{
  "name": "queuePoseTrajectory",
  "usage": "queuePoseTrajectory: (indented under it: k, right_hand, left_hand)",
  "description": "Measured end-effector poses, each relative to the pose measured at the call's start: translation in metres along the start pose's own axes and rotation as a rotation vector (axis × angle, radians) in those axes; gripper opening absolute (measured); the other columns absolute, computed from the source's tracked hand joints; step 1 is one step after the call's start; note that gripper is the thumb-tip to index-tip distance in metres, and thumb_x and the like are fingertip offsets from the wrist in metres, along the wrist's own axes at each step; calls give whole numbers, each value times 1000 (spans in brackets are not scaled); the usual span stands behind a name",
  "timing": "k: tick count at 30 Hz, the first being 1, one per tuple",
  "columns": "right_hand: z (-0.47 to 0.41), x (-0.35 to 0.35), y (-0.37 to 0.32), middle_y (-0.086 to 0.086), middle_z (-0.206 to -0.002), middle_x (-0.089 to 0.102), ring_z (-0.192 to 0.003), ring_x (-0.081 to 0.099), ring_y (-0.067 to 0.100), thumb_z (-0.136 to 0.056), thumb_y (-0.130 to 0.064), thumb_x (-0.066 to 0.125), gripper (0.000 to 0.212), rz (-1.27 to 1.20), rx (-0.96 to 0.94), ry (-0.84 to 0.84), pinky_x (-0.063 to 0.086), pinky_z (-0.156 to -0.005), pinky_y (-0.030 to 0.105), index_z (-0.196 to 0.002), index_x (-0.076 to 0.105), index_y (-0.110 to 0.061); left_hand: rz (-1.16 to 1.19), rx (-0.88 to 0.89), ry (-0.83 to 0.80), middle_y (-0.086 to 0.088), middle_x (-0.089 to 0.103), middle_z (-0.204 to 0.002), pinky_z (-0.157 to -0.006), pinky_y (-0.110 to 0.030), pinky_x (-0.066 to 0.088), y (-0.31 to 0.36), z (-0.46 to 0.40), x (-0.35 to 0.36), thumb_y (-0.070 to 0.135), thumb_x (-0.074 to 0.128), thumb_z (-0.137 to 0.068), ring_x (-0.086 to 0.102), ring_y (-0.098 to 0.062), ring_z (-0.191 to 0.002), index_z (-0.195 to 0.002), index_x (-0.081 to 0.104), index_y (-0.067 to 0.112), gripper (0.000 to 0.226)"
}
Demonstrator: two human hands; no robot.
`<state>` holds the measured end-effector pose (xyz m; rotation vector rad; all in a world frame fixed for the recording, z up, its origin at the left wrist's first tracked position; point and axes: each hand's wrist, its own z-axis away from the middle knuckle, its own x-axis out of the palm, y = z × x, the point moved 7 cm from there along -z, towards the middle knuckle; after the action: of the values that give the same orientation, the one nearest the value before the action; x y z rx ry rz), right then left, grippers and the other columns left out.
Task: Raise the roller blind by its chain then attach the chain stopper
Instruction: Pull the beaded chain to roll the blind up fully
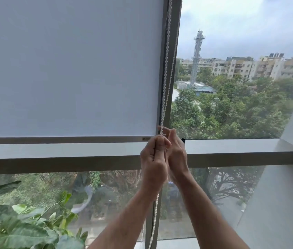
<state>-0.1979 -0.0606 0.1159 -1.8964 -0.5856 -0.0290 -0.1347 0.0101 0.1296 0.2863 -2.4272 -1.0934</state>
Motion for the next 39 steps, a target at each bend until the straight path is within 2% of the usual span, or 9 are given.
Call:
queuePoseTrajectory:
  k: [7, 11, 15, 19, 23, 25, 30, 35, 39]
  right_hand:
    - [-19, 53, -95, 5, -71, 57, -56, 48, 17, -103, -35, 35, 39, -103, -142, -201, 39, -51, 32, -113, 64, -11]
    - [-18, 60, -106, -8, -49, 36, -41, 25, 8, -104, -37, 38, 43, -81, -79, -79, 20, -39, 23, -79, 64, -14]
    - [3, 54, -100, -8, -43, 36, -36, 24, 7, -100, -35, 45, 43, -166, -198, -14, 20, -36, 20, -62, 53, -17]
    - [18, 44, -87, -7, -43, 33, -38, 22, 7, -96, -37, 51, 43, -247, -223, -10, 16, -37, 23, -59, 53, -16]
    - [33, 38, -62, -7, -42, 32, -38, 21, 8, -95, -35, 49, 42, -197, -204, 23, 16, -39, 24, -58, 54, -15]
    - [41, 37, -52, -7, -41, 32, -36, 22, 8, -94, -35, 49, 42, -183, -201, 20, 17, -38, 24, -58, 54, -16]
    - [50, 35, -45, -5, -41, 35, -36, 27, 8, -95, -39, 52, 44, -113, -221, 47, 21, -38, 23, -56, 56, -21]
    - [58, 34, -36, -7, -41, 32, -37, 23, 9, -96, -29, 47, 44, -120, -192, 51, 15, -39, 26, -53, 52, -21]
    - [70, 25, -15, -4, -42, 31, -39, 22, 11, -95, -33, 48, 44, -45, -153, 66, 16, -40, 23, -54, 53, -20]
  left_hand:
    - [-118, -67, -1, 10, 46, -50, -48, -21, 29, -37, 34, -26, 22, 45, -95, 34, -5, -47, -73, 61, 20, 28]
    - [-199, -82, -13, 9, 48, -49, -46, -14, 28, -41, 51, -28, 20, 43, -94, 32, -2, -46, -75, 60, 19, 26]
    - [-238, -60, -40, 12, 42, -48, -48, -23, 26, -51, 56, -37, 26, 44, -95, 30, -8, -46, -73, 61, 27, 27]
    - [-181, -94, -136, 2, 37, -51, -46, -41, 30, -55, 51, -43, 62, 49, -89, 32, -22, -48, -72, 65, 32, 38]
    - [-266, -56, -62, -3, 72, -84, -76, -29, 52, -51, 27, -57, 70, 30, -90, 68, -12, -77, -105, 68, 29, 58]
    - [-268, -72, -15, 2, 73, -102, -74, -23, 53, -41, 8, -57, 70, 26, -90, 69, -9, -83, -122, 63, 25, 66]
    - [-165, 28, -57, 6, 71, -112, -93, -26, 51, 23, -28, -22, 63, 36, -90, 66, -13, -109, -115, 64, 35, 47]
    - [125, -53, -301, -7, 68, -77, -68, -38, 56, 85, -51, 28, 34, 36, -101, 67, -24, -70, -110, 64, 11, 37]
    - [118, -161, -238, 6, 36, -45, -40, -23, 21, 94, -55, 40, 33, 36, -103, 28, -9, -39, -76, 64, 12, 44]
